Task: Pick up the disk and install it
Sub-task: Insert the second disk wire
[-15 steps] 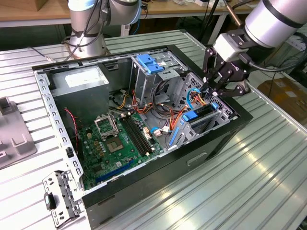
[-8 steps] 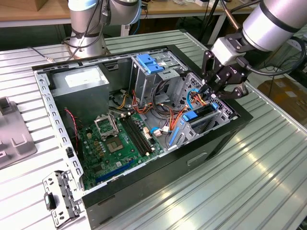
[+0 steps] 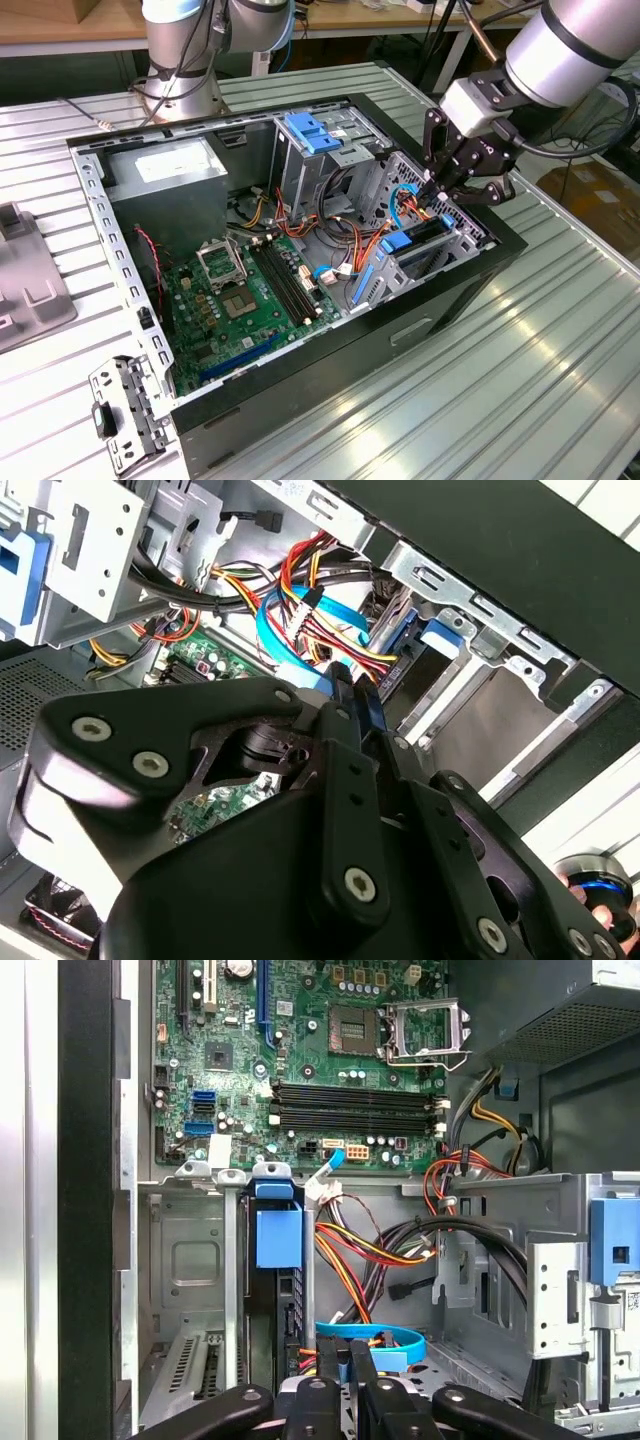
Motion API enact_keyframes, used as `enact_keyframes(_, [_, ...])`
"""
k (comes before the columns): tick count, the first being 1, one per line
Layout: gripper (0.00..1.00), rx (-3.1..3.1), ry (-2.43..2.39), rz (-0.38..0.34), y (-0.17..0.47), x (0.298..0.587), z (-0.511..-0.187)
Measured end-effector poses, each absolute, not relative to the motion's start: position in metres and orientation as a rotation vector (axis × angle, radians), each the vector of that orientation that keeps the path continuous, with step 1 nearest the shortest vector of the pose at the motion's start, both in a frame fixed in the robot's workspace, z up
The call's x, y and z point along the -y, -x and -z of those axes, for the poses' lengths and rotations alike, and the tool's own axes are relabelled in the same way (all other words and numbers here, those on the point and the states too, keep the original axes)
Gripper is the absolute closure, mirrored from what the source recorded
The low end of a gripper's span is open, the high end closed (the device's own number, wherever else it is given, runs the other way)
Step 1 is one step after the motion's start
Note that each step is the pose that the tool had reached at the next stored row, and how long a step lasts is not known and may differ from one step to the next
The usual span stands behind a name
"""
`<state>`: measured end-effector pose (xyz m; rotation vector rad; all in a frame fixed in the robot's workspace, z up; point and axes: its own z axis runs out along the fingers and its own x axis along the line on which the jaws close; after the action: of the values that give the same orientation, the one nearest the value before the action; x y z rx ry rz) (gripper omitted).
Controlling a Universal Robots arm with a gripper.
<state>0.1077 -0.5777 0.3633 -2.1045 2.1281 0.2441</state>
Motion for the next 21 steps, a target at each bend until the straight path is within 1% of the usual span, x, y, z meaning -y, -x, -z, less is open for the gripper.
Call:
enact_keyframes(15, [0.84, -2.124, 2.101, -0.252, -0.094, 0.584, -0.357])
enact_keyframes(16, [0.84, -2.119, 2.099, -0.257, -0.094, 0.586, -0.356])
enact_keyframes(18, [0.84, -2.095, 2.078, -0.298, -0.094, 0.589, -0.356])
enact_keyframes(21, [0.84, -2.092, 2.074, -0.304, -0.094, 0.591, -0.355])
